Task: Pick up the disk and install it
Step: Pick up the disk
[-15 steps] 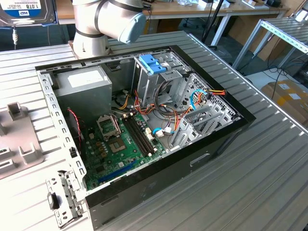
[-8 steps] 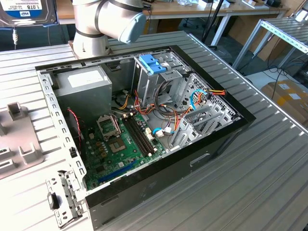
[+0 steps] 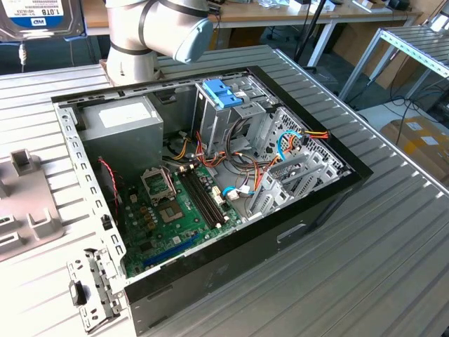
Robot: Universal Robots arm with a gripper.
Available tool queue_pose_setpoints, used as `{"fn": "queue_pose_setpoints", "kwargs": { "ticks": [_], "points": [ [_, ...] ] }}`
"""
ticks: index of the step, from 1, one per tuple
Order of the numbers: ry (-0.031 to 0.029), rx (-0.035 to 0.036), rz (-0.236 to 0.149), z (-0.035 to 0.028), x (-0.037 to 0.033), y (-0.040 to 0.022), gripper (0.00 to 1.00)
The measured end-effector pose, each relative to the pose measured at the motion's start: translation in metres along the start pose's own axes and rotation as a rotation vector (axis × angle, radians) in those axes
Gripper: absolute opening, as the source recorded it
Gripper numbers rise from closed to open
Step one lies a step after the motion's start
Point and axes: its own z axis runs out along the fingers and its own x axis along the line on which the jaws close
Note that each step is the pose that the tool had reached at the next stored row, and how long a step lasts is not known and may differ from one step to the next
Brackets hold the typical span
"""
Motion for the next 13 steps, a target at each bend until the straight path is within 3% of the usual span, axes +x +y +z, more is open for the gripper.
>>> {"fn": "queue_pose_setpoints", "kwargs": {
  "ticks": [13],
  "points": [
    [-0.0005, 0.0, 0.0, -0.0002, 0.0039, -0.001, 0.37]
  ]
}}
